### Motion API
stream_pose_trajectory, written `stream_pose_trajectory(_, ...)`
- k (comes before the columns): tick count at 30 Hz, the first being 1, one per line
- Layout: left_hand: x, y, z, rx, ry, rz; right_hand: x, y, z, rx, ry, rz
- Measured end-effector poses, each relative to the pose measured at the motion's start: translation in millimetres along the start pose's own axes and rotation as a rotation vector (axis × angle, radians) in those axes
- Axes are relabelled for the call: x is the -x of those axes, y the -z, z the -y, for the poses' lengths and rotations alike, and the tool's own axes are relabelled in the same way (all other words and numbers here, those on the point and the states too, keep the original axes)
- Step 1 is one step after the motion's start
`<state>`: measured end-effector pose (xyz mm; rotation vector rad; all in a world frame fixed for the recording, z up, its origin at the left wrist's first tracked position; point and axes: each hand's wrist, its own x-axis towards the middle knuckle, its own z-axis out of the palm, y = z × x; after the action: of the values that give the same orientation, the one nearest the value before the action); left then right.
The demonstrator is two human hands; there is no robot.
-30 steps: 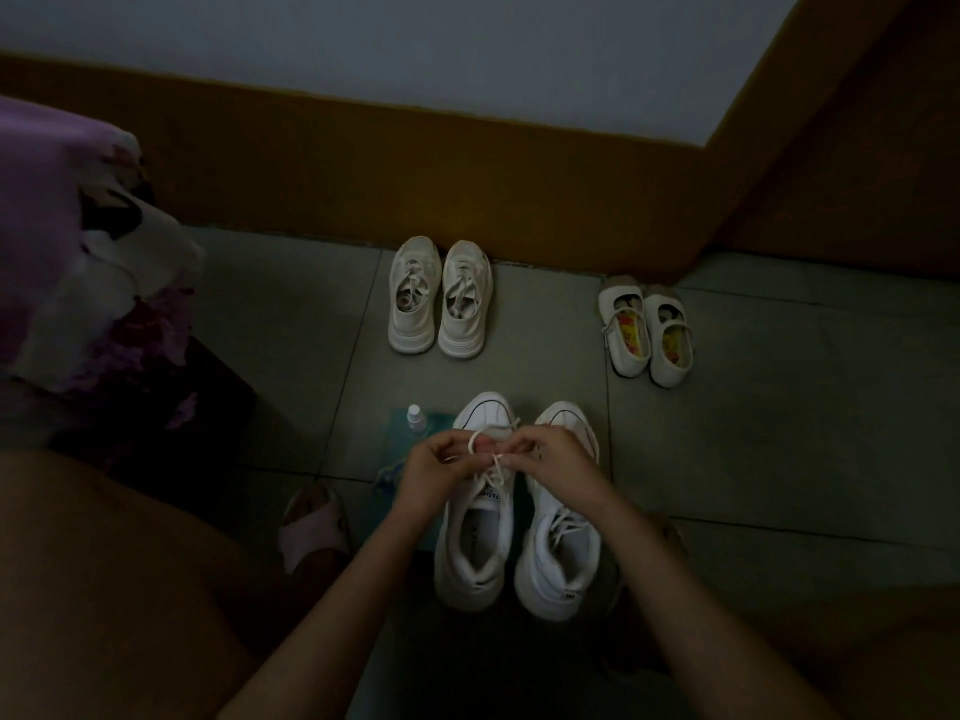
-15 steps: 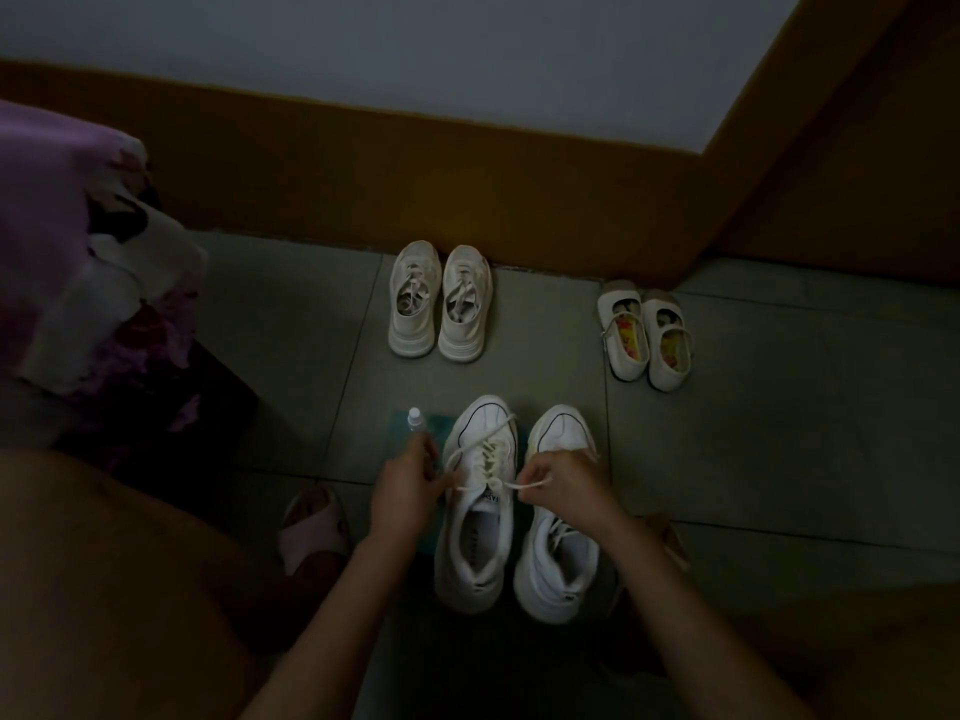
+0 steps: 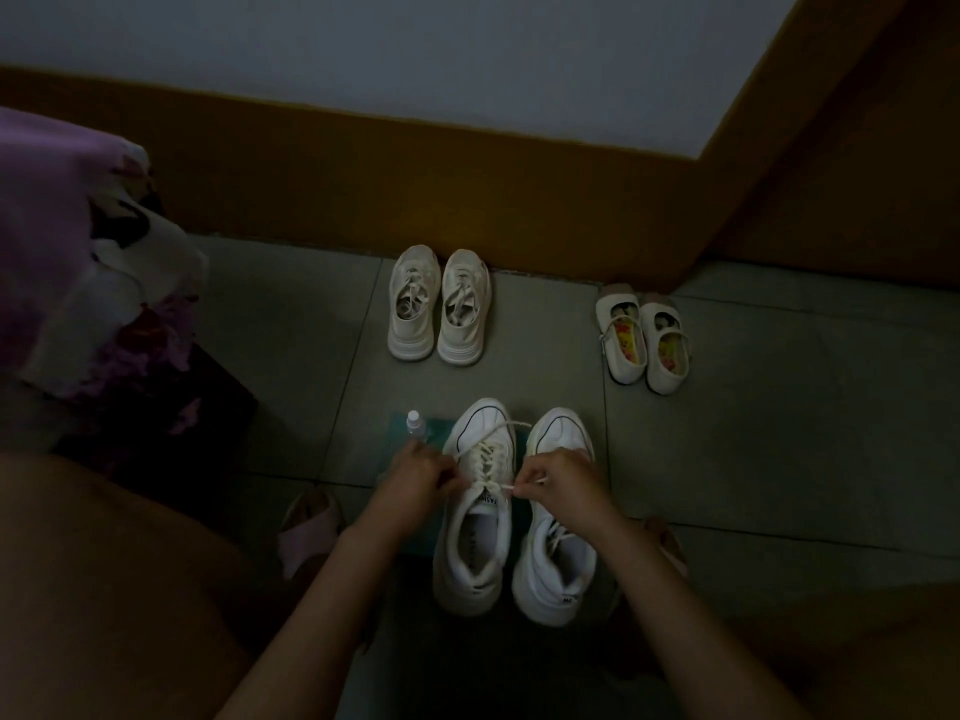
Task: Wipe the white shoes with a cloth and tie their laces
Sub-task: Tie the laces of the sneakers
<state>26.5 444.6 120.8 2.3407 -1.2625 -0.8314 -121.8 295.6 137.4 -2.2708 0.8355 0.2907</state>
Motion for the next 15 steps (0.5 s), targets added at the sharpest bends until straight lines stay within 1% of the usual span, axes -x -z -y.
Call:
stream_pose_trajectory(3, 0, -1, -1, 0.020, 0.014, 0.031, -4, -6, -8, 0.128, -0.039, -0.003)
stream_pose_trajectory(5, 2, -2, -2, 0.059, 0.023, 0.058, -4, -7, -8, 0.161, -0.060, -0.008)
stream_pose_trajectory(8, 4, -2, -2, 0.103, 0.006, 0.013, 0, -1, -4, 0.191, 0.016, -0.038)
stream_pose_trajectory(10, 6, 4, -7, 0.157, -0.045, -0.047, 0, 2, -4, 0.229, 0.078, -0.035)
stream_pose_trajectory(12, 5, 10, -14, 0.264, -0.103, -0.120, 0, 4, -3, 0.253, 0.114, -0.027)
stream_pose_trajectory(13, 4, 11, -18, 0.357, -0.105, -0.130, 0, 5, -3, 0.250, 0.115, -0.030)
stream_pose_trajectory(15, 5, 15, -29, 0.575, -0.045, -0.055, 1, 8, -3, 0.227, 0.114, -0.040)
